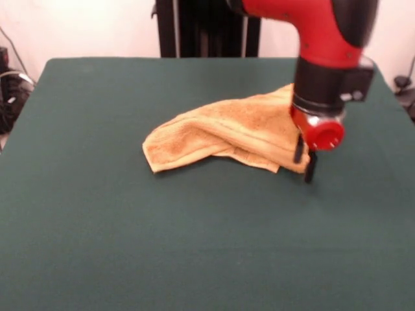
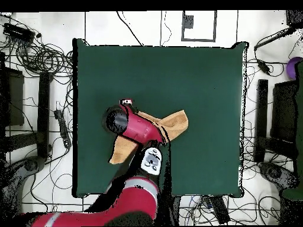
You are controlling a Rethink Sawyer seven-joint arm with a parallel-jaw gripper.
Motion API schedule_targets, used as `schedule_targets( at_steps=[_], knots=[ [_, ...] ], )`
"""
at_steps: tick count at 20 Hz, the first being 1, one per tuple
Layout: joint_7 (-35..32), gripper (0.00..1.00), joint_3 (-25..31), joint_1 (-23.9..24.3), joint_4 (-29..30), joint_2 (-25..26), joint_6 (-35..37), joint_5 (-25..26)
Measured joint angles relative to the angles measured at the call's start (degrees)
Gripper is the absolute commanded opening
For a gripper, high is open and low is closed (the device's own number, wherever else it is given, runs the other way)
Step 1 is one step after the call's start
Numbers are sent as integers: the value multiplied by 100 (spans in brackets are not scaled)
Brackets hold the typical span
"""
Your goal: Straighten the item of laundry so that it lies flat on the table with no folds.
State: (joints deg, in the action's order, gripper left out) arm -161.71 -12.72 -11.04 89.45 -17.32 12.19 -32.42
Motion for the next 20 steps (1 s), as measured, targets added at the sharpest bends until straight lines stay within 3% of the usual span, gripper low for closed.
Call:
schedule_targets(
  at_steps=[6,14,15,20],
  knots=[
    [-19,100,-230,-192,-412,292,226,-352],
    [-20,100,123,341,-440,197,478,-237],
    [-20,0,175,436,-441,185,490,-206],
    [-20,0,177,483,-443,190,492,-140]
  ],
)
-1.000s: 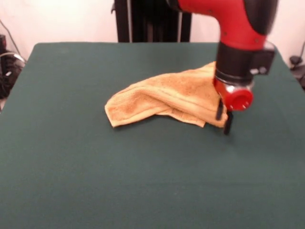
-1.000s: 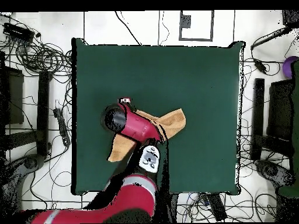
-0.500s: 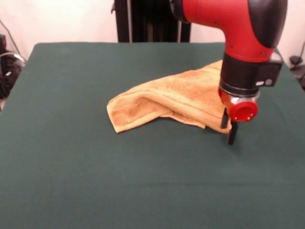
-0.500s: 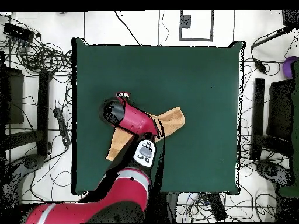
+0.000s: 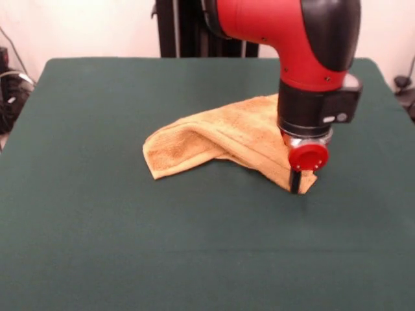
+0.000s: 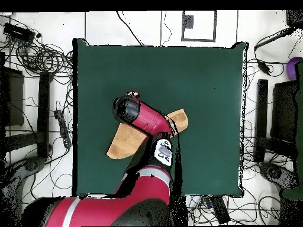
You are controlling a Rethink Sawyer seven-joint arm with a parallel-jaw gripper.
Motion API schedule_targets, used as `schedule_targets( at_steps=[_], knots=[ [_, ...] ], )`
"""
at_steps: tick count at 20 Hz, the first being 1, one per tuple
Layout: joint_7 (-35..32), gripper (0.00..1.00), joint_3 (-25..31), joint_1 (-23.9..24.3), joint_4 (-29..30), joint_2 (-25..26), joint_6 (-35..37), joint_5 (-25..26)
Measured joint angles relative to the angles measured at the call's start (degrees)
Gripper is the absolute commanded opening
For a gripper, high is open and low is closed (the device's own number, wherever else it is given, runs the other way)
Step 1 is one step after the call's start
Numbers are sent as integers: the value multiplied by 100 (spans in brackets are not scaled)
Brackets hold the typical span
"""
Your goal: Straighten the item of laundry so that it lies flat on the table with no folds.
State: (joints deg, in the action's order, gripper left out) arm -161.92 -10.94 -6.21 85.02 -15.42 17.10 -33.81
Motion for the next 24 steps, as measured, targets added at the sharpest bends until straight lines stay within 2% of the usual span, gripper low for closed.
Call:
schedule_targets(
  at_steps=[6,9,11,16,17,22,23,24],
  knots=[
    [1,0,56,117,136,-160,-6,267],
    [1,0,119,267,415,-397,-8,429],
    [1,0,141,450,948,-877,35,628],
    [1,0,139,672,1621,-1622,345,904],
    [1,0,136,781,1908,-1996,555,1057],
    [1,0,76,887,2237,-2530,820,1369],
    [1,100,-46,767,2225,-2586,819,1488],
    [1,100,-63,744,2219,-2583,817,1503]
  ],
)
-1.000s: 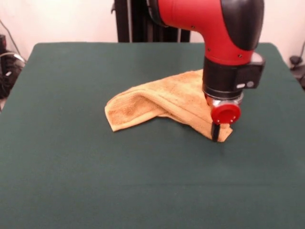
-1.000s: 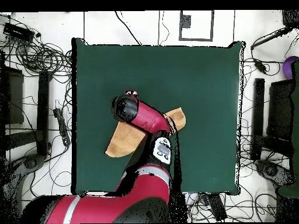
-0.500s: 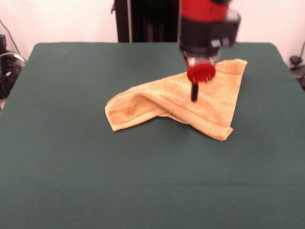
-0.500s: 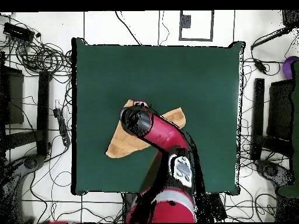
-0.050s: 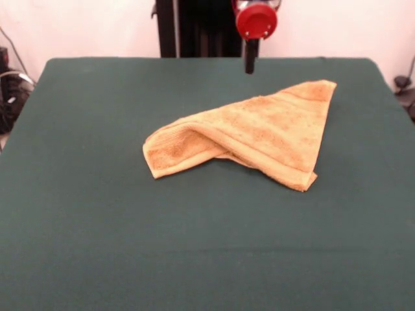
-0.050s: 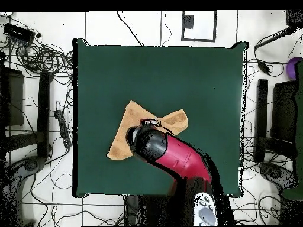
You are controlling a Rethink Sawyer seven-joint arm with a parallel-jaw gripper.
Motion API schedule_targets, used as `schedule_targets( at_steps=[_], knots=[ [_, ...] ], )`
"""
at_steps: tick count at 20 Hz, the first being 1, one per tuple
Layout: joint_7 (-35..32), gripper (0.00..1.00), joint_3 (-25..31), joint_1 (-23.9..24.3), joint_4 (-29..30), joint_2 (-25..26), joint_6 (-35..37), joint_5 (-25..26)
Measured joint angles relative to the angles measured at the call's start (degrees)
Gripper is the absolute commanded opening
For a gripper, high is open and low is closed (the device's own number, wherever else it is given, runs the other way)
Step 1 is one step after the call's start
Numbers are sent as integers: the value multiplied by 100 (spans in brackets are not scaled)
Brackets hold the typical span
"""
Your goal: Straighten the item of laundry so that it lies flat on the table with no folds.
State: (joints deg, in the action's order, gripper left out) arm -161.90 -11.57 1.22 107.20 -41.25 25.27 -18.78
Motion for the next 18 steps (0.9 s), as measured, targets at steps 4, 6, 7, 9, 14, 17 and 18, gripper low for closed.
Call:
schedule_targets(
  at_steps=[4,6,7,9,14,17,18],
  knots=[
    [0,100,-160,-288,-120,107,-50,140],
    [0,100,-189,-428,-243,219,-141,168],
    [0,100,-184,-459,-318,286,-198,169],
    [0,100,-171,-498,-458,408,-310,168],
    [0,100,-73,-410,-902,812,-815,167],
    [0,100,-13,-322,-1047,985,-1080,168],
    [0,100,19,-281,-1104,1060,-1197,168]
  ],
)
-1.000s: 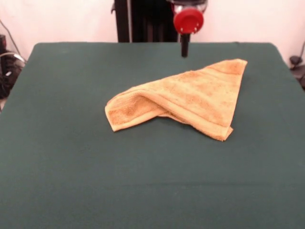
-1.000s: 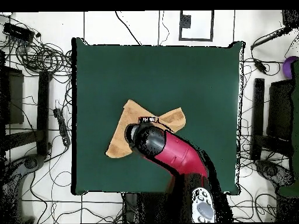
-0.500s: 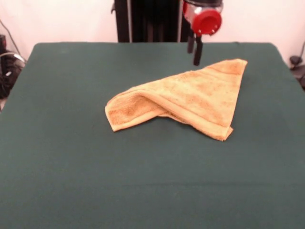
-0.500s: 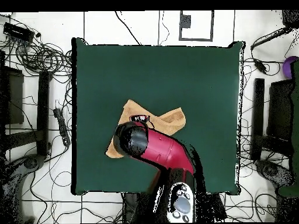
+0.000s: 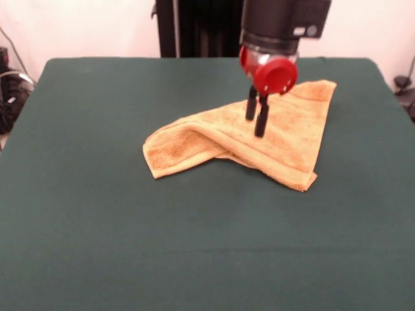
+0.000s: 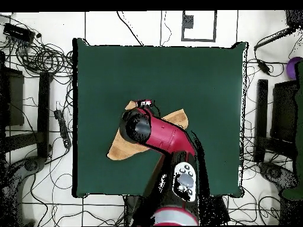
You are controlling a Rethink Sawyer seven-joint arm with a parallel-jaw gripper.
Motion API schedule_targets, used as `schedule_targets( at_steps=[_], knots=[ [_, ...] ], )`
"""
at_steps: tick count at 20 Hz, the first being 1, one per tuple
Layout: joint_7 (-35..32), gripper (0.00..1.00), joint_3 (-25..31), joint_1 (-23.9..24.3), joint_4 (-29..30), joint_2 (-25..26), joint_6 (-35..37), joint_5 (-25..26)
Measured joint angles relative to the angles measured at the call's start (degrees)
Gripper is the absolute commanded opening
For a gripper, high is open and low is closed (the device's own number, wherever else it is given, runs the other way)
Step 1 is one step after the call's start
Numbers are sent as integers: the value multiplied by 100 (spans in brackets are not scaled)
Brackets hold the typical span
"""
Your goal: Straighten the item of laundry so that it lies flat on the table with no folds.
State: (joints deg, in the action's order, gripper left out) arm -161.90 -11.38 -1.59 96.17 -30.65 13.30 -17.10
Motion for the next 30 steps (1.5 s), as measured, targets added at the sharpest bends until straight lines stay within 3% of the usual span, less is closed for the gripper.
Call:
schedule_targets(
  at_steps=[9,14,21,25,30],
  knots=[
    [0,100,5,-12,-256,638,-657,-154],
    [0,100,-207,-497,-238,745,-276,-533],
    [-11,100,-228,-833,-150,348,490,-933],
    [-11,100,-60,-614,-150,112,519,-879],
    [-11,100,95,23,-261,120,311,-553]
  ],
)
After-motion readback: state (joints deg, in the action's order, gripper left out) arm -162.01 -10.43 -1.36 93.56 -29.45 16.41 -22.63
